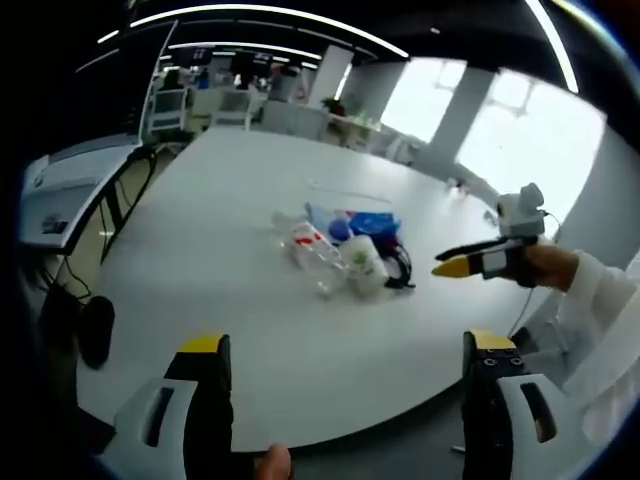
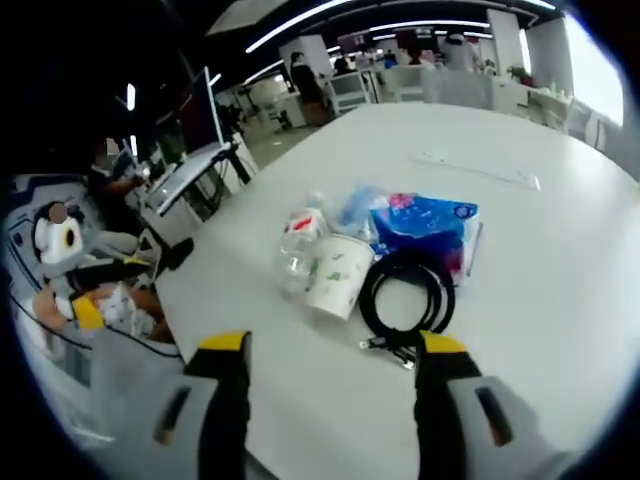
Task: Arrange the tabletop items into an orderly group along one side of the table until the central work area is clear of visible clutter.
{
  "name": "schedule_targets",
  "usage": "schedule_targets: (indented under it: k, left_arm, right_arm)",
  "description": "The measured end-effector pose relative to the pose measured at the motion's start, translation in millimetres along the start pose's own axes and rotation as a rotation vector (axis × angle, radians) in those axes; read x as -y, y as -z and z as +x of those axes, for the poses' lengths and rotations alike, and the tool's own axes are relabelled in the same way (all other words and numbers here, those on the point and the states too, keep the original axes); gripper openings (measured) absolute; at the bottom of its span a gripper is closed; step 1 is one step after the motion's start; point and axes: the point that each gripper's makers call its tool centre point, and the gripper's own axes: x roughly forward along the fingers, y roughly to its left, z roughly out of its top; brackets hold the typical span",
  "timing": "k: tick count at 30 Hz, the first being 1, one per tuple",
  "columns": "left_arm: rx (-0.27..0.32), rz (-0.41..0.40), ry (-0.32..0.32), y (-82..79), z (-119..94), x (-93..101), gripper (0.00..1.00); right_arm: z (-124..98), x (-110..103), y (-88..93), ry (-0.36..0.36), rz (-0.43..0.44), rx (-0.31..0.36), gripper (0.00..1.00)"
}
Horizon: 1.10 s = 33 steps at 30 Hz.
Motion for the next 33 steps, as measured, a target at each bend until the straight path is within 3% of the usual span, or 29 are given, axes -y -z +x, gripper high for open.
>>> schedule_targets:
  k: [15,33]
  left_arm:
    - [-0.006,-0.018,0.003,4.6,2,-5.1,0.92]
    - [-0.002,-0.060,-0.014,13.9,-4,-11.3,0.92]
  right_arm:
    - [16,-8,-19.1,-0.021,-0.039,-0.007,0.64]
    - [46,-35,-39.4,-0.082,-0.106,-0.027,0.63]
